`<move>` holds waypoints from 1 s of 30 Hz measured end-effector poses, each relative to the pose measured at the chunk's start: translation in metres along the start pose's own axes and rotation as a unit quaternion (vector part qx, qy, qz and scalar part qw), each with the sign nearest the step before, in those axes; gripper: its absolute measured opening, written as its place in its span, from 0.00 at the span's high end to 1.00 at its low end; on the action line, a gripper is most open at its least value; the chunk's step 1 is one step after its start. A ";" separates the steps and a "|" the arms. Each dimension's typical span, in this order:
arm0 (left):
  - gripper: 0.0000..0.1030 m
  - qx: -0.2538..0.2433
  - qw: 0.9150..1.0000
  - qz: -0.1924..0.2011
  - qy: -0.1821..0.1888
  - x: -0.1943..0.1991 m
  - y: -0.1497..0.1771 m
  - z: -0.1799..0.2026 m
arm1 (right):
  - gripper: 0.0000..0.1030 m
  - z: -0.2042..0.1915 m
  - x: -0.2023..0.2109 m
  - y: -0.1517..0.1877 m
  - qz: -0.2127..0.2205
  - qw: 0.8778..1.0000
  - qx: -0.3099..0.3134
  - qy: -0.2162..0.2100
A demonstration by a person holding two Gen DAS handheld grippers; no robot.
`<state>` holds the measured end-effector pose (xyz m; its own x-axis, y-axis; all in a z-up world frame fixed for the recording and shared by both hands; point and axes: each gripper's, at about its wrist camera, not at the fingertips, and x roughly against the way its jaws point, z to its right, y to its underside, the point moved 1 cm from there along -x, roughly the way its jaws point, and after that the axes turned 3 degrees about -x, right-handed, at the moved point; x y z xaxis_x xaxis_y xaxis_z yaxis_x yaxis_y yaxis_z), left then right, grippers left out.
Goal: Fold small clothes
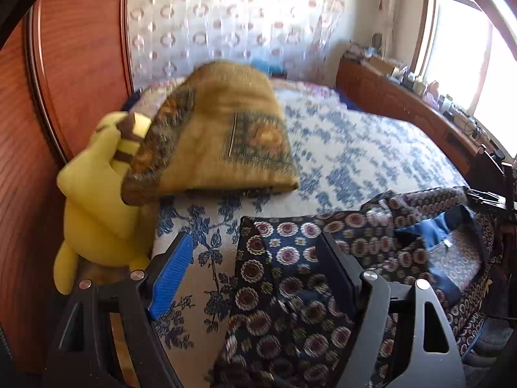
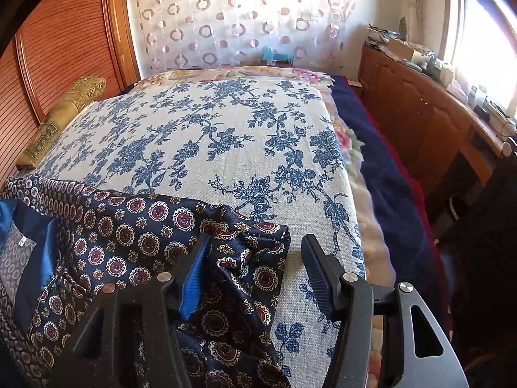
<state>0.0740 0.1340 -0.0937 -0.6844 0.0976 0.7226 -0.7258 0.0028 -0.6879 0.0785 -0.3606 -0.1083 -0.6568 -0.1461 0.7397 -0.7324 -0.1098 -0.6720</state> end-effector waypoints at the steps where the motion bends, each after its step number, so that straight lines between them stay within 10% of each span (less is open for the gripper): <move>1: 0.23 0.005 1.000 -0.011 0.004 -0.007 0.000 -0.003 | 0.43 0.001 0.000 0.000 0.000 1.000 0.000 -0.001; 7: 0.29 0.022 0.998 -0.053 0.026 -0.031 0.001 -0.005 | 0.43 0.001 0.000 0.000 0.000 1.000 0.001 -0.001; 12: 0.75 0.030 0.996 -0.071 0.049 -0.039 0.005 -0.004 | 0.43 0.002 -0.001 -0.001 -0.006 1.000 0.006 -0.007; 17: 0.95 0.019 0.996 -0.063 0.065 -0.030 0.000 0.004 | 0.90 -0.004 0.003 -0.002 -0.022 0.998 0.026 -0.047; 30: 0.96 -0.002 0.985 0.163 0.064 0.134 -0.066 0.035 | 0.95 -0.026 0.158 -0.060 0.169 0.981 0.080 -0.053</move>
<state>0.0282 0.1121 0.0508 -0.8662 0.2181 0.4497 -0.4693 -0.0457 -0.8819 0.0143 -0.3516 0.0493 -0.8288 -0.3013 0.4714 -0.4326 -0.1892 -0.8815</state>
